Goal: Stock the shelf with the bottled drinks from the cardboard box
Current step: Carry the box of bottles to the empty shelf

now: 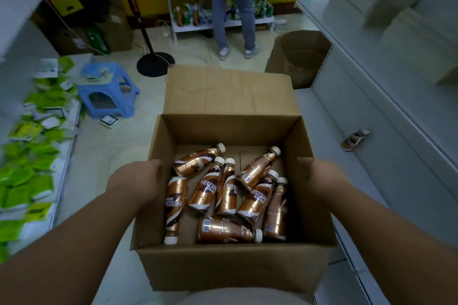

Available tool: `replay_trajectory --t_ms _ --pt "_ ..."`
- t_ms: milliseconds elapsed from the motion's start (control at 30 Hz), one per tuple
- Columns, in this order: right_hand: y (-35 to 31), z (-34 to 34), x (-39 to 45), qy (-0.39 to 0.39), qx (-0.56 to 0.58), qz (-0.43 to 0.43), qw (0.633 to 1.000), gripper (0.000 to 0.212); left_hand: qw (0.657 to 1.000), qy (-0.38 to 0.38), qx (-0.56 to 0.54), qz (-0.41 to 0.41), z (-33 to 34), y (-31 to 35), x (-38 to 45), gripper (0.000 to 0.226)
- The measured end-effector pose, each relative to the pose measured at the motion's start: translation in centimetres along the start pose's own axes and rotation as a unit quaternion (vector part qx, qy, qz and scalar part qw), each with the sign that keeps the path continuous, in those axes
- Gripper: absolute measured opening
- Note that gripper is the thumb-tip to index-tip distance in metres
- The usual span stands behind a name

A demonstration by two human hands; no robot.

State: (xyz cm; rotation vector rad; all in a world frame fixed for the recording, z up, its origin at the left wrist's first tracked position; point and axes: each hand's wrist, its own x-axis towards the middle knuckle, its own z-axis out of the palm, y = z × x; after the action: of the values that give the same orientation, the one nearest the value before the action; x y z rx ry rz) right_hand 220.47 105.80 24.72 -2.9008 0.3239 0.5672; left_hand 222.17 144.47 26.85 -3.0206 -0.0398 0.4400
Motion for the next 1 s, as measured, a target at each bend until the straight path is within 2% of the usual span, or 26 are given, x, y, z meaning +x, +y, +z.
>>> replay_trajectory --t_ms 233,367,500,600,733,900,1000 --pt "-0.8 -3.4 11.3 -0.011 0.01 0.024 1.0 0.068 1.0 0.014 0.012 0.006 -3.2 2.4 12.8 0.053" --pt "-1.6 -3.8 14.2 -0.013 0.023 0.071 0.997 0.067 0.998 0.013 0.025 0.061 -4.7 2.9 19.2 0.05" --pt "-2.9 -2.2 14.4 -0.007 0.063 0.157 0.986 0.068 0.986 0.012 0.048 0.162 -5.0 3.2 26.1 0.045" --pt "-4.3 -0.3 13.1 -0.006 0.098 0.238 0.966 0.072 0.967 0.019 0.066 0.246 -5.4 3.7 30.4 0.04" --pt "-6.1 1.8 9.8 0.005 0.12 0.323 0.939 0.071 0.934 -0.002 0.098 0.345 -6.2 5.2 33.4 0.045" --pt "-7.0 4.3 2.9 0.004 0.144 0.408 0.902 0.068 0.88 -0.001 0.133 0.457 -5.5 9.0 33.2 0.044" --pt "-7.5 6.9 -3.1 0.003 0.174 0.48 0.86 0.067 0.838 0.001 0.146 0.526 -4.6 12.9 30.8 0.043"
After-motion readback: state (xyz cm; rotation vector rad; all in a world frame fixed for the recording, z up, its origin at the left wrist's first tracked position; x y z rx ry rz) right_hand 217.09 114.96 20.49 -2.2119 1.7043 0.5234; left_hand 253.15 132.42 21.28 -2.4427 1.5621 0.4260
